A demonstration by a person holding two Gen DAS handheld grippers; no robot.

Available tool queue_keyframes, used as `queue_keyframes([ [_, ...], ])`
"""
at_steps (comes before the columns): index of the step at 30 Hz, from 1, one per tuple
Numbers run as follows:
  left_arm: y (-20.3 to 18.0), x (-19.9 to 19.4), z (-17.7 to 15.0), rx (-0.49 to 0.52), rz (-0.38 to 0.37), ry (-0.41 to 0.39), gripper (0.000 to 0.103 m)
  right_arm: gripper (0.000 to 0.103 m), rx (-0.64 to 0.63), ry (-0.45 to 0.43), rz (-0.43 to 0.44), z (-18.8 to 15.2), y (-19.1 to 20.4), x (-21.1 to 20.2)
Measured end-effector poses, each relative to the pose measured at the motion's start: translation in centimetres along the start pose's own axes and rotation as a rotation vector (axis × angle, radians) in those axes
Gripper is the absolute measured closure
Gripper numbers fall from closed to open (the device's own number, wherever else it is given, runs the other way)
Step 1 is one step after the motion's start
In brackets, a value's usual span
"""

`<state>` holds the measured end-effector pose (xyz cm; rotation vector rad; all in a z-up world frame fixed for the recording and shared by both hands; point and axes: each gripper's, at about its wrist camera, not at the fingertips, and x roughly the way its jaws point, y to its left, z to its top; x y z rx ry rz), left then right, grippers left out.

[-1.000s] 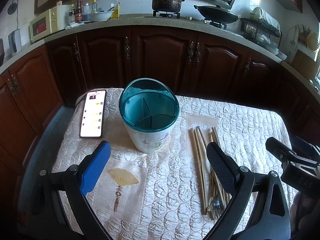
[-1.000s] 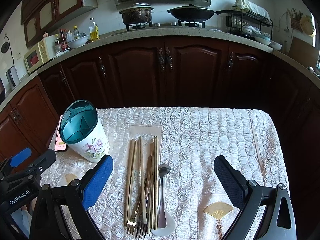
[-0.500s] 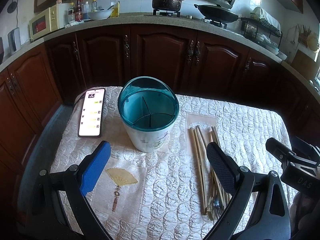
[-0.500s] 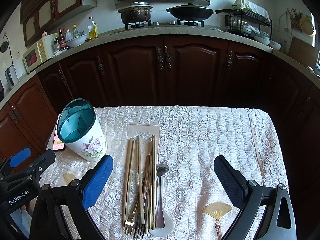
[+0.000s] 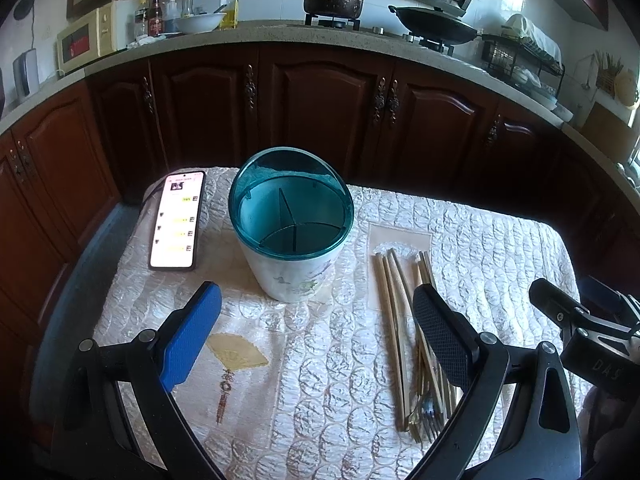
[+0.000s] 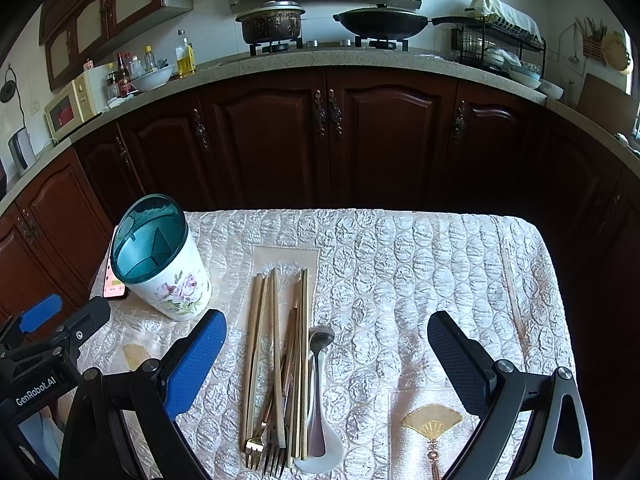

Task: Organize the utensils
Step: 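Grasp a wooden chopstick with the left tool while the right tool grasps another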

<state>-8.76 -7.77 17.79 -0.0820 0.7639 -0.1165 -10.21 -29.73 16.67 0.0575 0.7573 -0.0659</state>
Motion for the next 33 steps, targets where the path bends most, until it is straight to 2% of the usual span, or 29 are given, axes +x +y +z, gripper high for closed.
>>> queue_keyframes([
  [7, 0.0, 2.0, -0.7, -0.01, -0.05, 0.052, 0.007, 0.002, -0.006, 0.04, 0.011, -0.7, -1.1, 1.7],
  [9, -0.2, 3.2, -1.2, -0.011, -0.064, 0.088, 0.018, 0.003, 0.001, 0.077, 0.025, -1.1, -1.7, 2.9],
  [10, -0.4, 3.7, -1.4, -0.006, -0.073, 0.106, 0.021, 0.008, -0.005, 0.112, 0.038, -1.4, -2.0, 4.1],
  [12, -1.0, 5.2, -1.9, 0.019, -0.092, 0.151, 0.033, 0.023, -0.025, 0.157, 0.055, -1.9, -2.2, 5.9],
  [14, -1.7, 6.7, -2.5, 0.04, -0.12, 0.194, 0.041, 0.046, -0.027, 0.192, 0.086, -2.2, -2.5, 7.6],
  [16, -2.4, 8.2, -2.9, 0.049, -0.141, 0.232, 0.049, 0.058, 0.0, 0.237, 0.16, -2.2, -3.0, 9.9],
  [18, -3.1, 9.5, -3.1, 0.062, -0.16, 0.253, 0.058, 0.066, 0.021, 0.256, 0.203, -2.0, -3.2, 11.4],
  [20, -3.7, 11.0, -3.2, 0.067, -0.176, 0.272, 0.062, 0.076, 0.026, 0.274, 0.242, -1.5, -3.1, 13.2],
  [22, -4.3, 12.7, -3.3, 0.059, -0.196, 0.304, 0.068, 0.08, 0.035, 0.3, 0.288, -0.9, -3.0, 15.2],
  [24, -4.7, 13.8, -3.2, 0.052, -0.207, 0.316, 0.069, 0.081, 0.056, 0.325, 0.338, -0.3, -3.0, 16.8],
  [27, -5.2, 15.4, -3.1, 0.053, -0.2, 0.329, 0.071, 0.081, 0.067, 0.357, 0.363, 0.2, -2.9, 18.8],
  [28, -5.4, 15.8, -3.0, 0.053, -0.198, 0.334, 0.072, 0.084, 0.075, 0.37, 0.379, 0.2, -3.0, 19.5],
  [29, -5.6, 16.2, -3.0, 0.055, -0.198, 0.341, 0.074, 0.095, 0.081, 0.379, 0.392, 0.1, -2.9, 20.0],
  [33, -6.0, 17.3, -2.8, 0.064, -0.233, 0.353, 0.09, 0.096, 0.119, 0.378, 0.426, -0.3, -4.2, 20.0],
])
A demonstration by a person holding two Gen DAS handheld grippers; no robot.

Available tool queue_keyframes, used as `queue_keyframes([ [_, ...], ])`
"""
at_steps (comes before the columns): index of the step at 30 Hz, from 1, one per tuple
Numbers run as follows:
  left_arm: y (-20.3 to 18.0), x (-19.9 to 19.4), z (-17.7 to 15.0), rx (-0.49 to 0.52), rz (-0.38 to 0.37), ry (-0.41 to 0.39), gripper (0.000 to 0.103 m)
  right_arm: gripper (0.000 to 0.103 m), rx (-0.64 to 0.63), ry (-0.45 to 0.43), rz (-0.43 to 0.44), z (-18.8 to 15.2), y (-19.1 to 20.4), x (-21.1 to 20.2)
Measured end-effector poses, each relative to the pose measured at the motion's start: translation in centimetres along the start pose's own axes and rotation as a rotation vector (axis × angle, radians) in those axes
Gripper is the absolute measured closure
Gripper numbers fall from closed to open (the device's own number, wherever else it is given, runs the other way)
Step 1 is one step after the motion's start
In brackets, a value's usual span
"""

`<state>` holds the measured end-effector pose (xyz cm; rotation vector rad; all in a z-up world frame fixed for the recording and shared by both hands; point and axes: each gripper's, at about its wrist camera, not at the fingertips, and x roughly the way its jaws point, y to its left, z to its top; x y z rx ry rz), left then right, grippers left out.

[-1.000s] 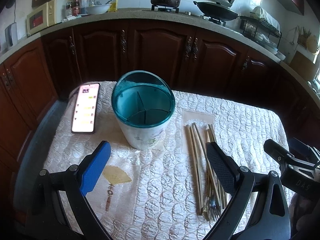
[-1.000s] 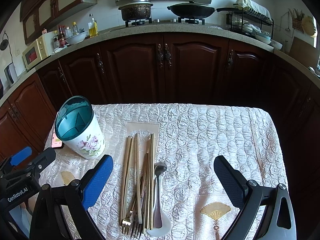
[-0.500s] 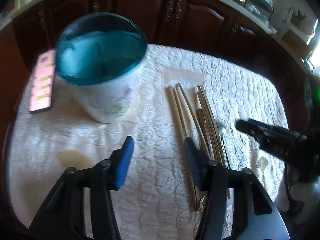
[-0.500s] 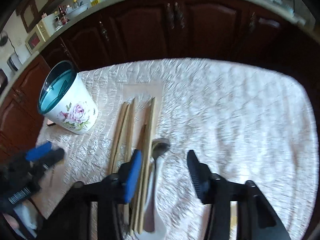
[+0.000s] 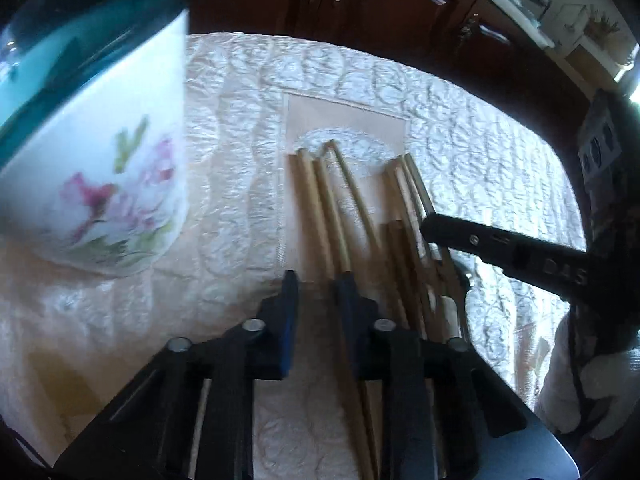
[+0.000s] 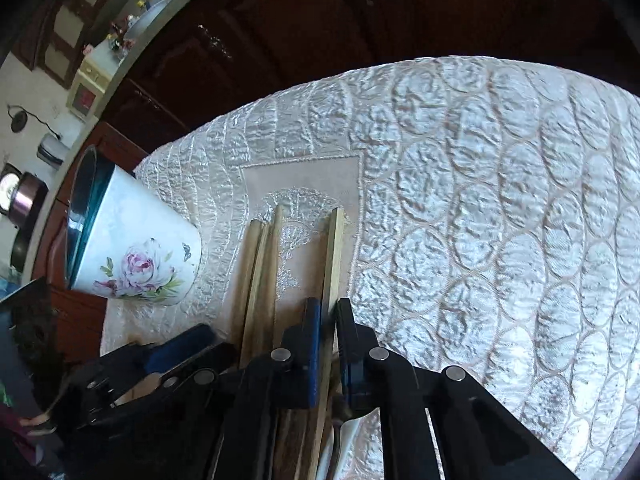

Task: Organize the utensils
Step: 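Grasp a wooden chopstick with the left tool while the right tool grasps another, then lift both held chopsticks and carry them over the floral utensil holder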

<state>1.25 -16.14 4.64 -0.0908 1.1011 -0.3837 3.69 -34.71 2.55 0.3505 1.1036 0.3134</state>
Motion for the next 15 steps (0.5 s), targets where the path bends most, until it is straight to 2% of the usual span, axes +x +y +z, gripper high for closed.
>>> queue_keyframes([
  [4, 0.3, -0.3, -0.4, 0.028, 0.008, 0.01, 0.096, 0.097, 0.02, -0.013, 0.005, -1.2, -1.4, -2.3],
  [9, 1.4, -1.7, -2.1, 0.036, 0.007, 0.031, 0.097, 0.097, 0.033, -0.02, -0.058, -3.1, -3.5, -4.8],
  [15, 2.4, -3.6, -4.7, 0.056, 0.006, 0.082, 0.097, 0.097, 0.008, 0.054, -0.141, -4.7, -4.8, -5.1],
])
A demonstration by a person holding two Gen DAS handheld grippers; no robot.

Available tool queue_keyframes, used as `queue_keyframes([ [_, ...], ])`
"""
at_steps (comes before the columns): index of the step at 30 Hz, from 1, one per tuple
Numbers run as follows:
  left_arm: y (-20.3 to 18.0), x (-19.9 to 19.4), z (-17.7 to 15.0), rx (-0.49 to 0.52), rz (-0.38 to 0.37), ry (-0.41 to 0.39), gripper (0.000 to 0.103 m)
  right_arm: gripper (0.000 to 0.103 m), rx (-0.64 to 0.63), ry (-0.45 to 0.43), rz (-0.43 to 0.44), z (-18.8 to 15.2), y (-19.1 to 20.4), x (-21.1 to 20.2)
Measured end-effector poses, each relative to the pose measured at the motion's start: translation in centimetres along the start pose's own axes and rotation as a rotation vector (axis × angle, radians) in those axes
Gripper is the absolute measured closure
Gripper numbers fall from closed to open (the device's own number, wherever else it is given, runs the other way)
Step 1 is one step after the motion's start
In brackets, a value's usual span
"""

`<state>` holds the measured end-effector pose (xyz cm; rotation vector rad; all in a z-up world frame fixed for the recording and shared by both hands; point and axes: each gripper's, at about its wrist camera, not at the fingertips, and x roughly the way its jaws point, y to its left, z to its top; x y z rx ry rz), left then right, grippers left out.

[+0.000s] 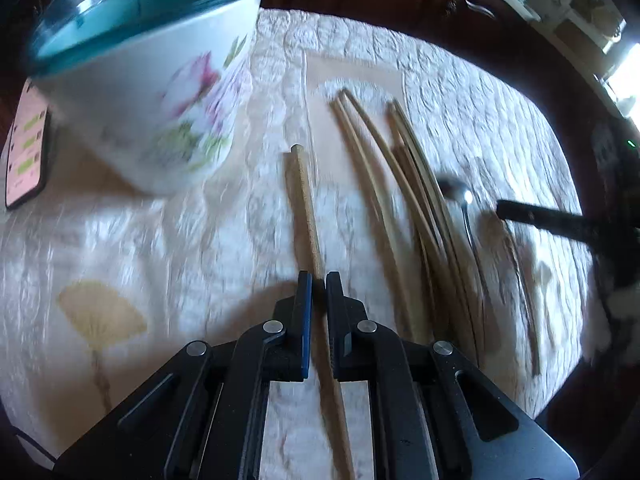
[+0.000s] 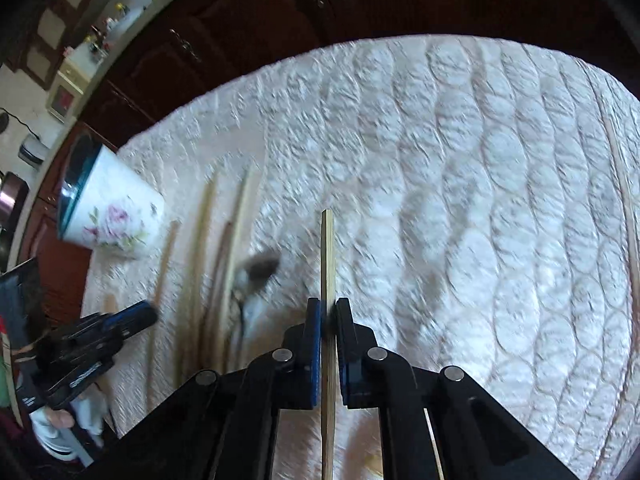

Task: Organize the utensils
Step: 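Lift both held chopsticks and carry them over the floral utensil holder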

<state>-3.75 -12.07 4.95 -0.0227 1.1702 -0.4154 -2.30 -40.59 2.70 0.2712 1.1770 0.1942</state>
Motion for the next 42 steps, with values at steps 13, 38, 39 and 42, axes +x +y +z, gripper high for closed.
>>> queue_keyframes([
  [13, -0.1, 2.4, 3.8, -0.015, 0.135, -0.043, 0.076, 0.088, -0.073, 0.007, -0.06, 3.3, 1.7, 3.4],
  [38, 4.2, -20.0, 2.2, -0.014, -0.081, -0.385, 0.097, 0.098, -0.267, -0.298, 0.182, 3.5, 13.0, -12.0],
  [39, 4.5, -20.9, 2.1, -0.011, -0.072, -0.396, 0.097, 0.098, -0.291, -0.311, 0.191, 3.6, 14.0, -12.7],
  [42, 5.5, -23.6, 2.4, -0.016, -0.062, -0.434, 0.097, 0.098, -0.325, -0.355, 0.22, 3.9, 15.7, -14.7],
])
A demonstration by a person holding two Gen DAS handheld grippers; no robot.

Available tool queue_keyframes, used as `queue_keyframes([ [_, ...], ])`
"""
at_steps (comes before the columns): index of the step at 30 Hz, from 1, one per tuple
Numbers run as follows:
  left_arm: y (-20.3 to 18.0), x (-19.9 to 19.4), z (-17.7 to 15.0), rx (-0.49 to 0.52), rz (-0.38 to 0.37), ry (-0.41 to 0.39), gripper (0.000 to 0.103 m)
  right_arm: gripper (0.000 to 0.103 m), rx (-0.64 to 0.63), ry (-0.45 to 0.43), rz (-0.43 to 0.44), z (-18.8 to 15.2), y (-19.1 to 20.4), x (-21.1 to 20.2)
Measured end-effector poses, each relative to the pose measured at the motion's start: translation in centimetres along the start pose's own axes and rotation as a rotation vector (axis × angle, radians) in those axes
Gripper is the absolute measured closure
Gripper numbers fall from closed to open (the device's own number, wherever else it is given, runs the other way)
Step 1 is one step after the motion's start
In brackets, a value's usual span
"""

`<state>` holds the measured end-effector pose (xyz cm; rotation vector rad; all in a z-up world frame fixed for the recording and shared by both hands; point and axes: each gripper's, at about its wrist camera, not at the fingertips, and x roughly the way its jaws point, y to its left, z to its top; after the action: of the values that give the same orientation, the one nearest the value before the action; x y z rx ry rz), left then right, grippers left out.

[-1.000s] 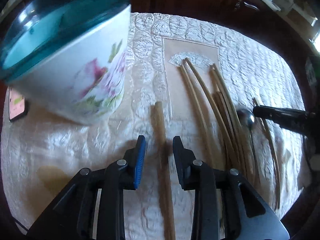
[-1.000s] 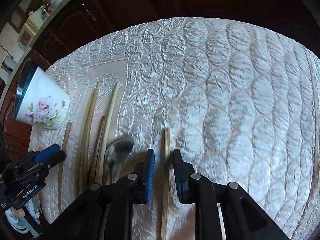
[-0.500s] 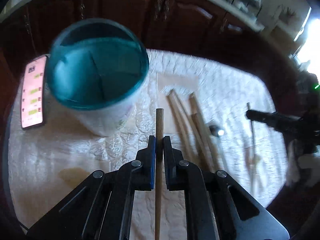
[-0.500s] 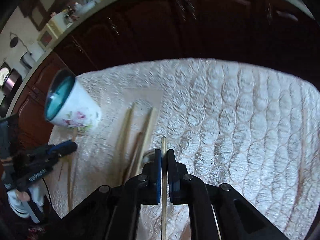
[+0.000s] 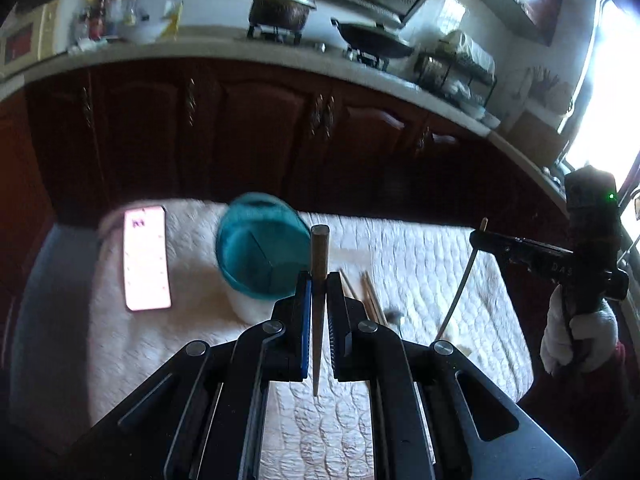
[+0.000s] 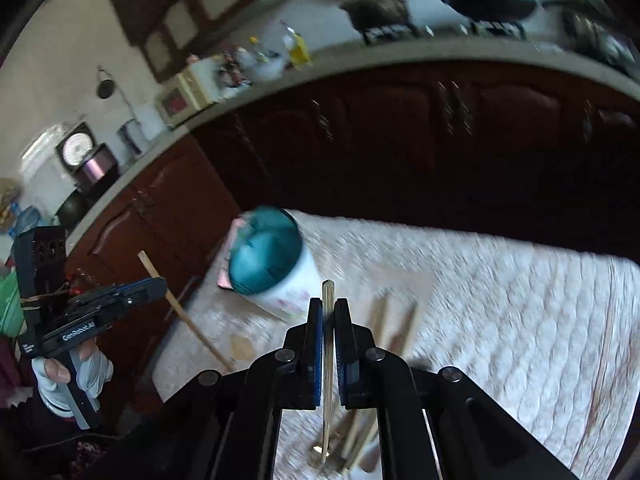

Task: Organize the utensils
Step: 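Lift both held chopsticks and carry them over the floral utensil holder, then lower the chopsticks into the holder and open both tools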

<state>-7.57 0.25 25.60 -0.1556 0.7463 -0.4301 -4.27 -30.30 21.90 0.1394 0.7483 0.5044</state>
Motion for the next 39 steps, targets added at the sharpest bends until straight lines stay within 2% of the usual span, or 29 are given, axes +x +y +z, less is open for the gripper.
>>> queue_keyframes([
  [4, 0.6, -2.0, 3.3, -0.007, 0.037, -0.084, 0.097, 0.098, -0.03, -0.097, 0.037, 3.6, 2.1, -1.5],
  [8, 1.4, -2.7, 6.5, -0.009, 0.101, -0.183, 0.097, 0.098, -0.055, -0.199, 0.023, 7.2, 4.5, -2.0],
  [12, 2.7, -1.4, 8.9, -0.021, 0.155, -0.227, 0.097, 0.098, -0.062, -0.287, -0.014, 10.3, 6.0, -0.6],
  [15, 3.5, 0.8, 9.5, -0.023, 0.186, -0.217, 0.097, 0.098, -0.07, -0.315, -0.044, 11.6, 6.6, 1.3],
  [20, 4.4, 4.6, 8.6, -0.024, 0.219, -0.141, 0.097, 0.098, -0.084, -0.285, -0.071, 12.2, 6.9, 6.4],
  [27, 5.3, 8.6, 6.3, -0.038, 0.25, -0.054, 0.097, 0.098, -0.062, -0.176, -0.058, 10.2, 5.7, 12.4],
  [35, 5.4, 9.9, 5.4, -0.044, 0.267, -0.039, 0.097, 0.098, -0.033, -0.086, -0.058, 8.4, 4.5, 15.4],
  [37, 5.4, 9.8, 5.3, -0.048, 0.265, -0.043, 0.095, 0.098, -0.005, -0.064, -0.042, 8.3, 3.9, 15.6],
  [39, 5.4, 9.6, 5.3, -0.049, 0.27, -0.046, 0.082, 0.098, 0.015, -0.052, -0.042, 8.1, 3.4, 15.6],
])
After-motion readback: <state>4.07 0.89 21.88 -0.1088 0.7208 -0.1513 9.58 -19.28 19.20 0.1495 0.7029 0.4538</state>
